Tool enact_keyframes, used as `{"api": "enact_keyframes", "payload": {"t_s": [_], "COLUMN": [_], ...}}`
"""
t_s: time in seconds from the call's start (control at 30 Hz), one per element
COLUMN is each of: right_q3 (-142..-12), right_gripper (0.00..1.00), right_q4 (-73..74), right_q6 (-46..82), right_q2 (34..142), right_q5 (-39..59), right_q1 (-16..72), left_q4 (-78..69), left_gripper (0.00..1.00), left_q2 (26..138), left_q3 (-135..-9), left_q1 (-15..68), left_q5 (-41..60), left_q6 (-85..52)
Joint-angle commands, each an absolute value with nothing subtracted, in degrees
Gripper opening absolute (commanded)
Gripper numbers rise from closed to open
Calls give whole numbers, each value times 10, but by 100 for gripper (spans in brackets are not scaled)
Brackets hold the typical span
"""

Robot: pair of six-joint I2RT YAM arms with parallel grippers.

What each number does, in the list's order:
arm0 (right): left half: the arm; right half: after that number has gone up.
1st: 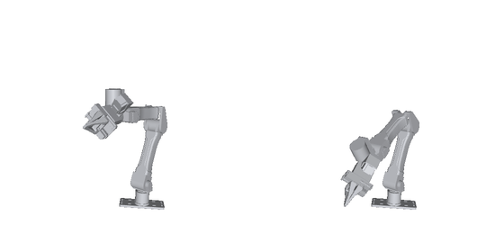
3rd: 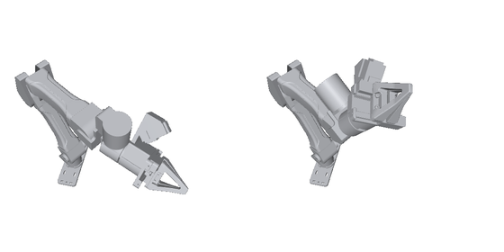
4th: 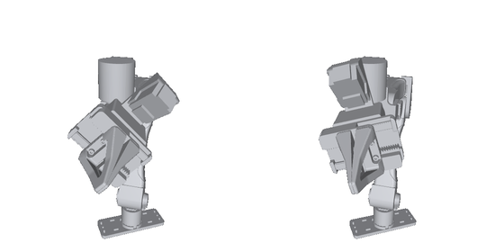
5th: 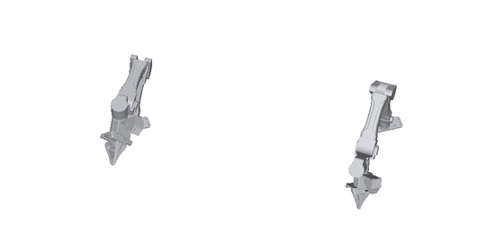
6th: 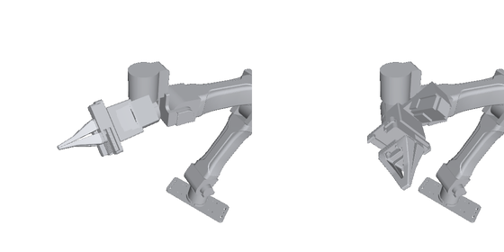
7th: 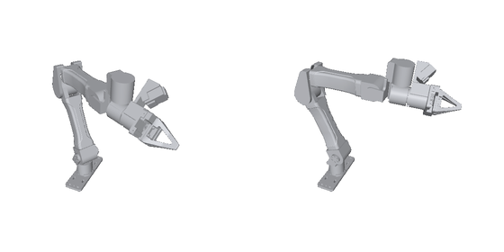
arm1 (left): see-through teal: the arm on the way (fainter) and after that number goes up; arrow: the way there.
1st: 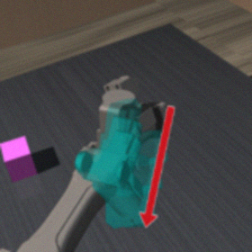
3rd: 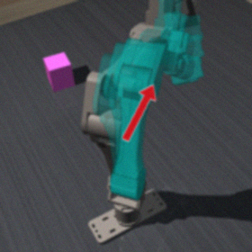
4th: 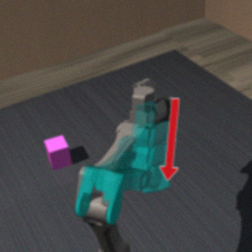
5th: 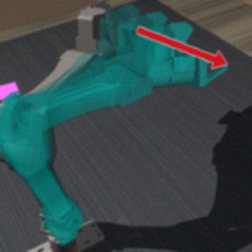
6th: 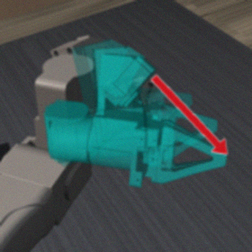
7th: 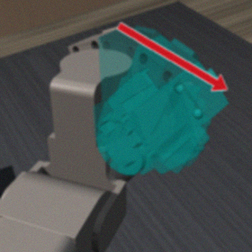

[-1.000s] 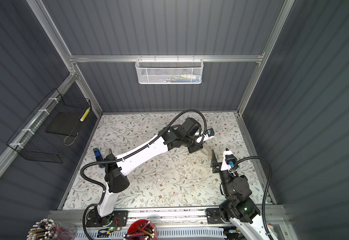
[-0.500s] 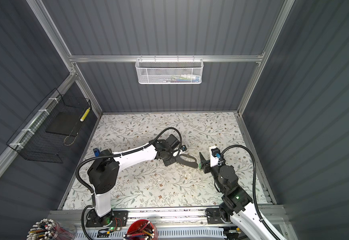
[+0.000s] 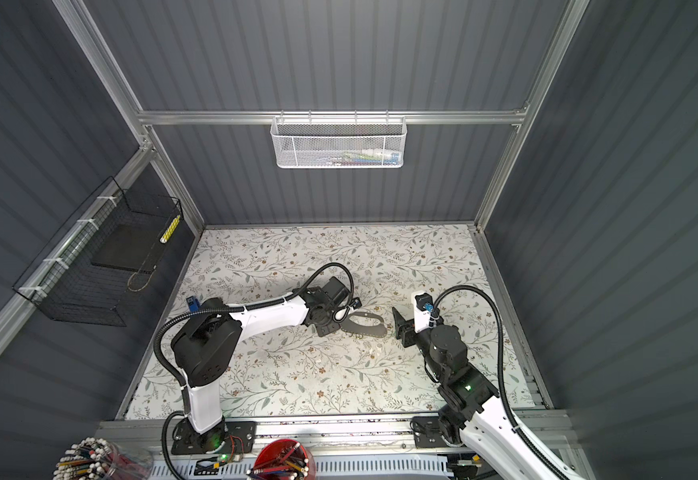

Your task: Put the keys on the keyring

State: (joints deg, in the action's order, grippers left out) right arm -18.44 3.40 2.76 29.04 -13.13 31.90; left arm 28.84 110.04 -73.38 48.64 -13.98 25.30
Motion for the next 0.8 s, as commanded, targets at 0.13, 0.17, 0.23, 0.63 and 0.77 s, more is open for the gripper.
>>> {"api": "enact_keyframes", "payload": {"t_s": [0.13, 0.17, 0.23, 0.63, 0.77], "right_q3": [-200, -200, -201, -198, -197], "right_gripper": [73, 73, 74, 75, 77], "right_q4": [59, 60, 62, 72, 71], "right_q6": [27, 26, 22, 15, 11], "right_q2": [321, 324, 328, 346, 343], "right_q5": [-133, -133, -134, -133, -135], "right_q1": [318, 318, 318, 316, 315], "left_q4": [324, 330, 338, 359, 362], "left_gripper": [8, 9, 10, 15, 23], "left_q2": [1107, 1108, 1107, 1098, 1083], "left_q3": [-724, -727, -729, -730, -722], "left_q1": [482, 482, 482, 482, 479], "left_q5": [-156, -157, -161, -175, -179], "left_q6": [282, 284, 288, 295, 279]}}
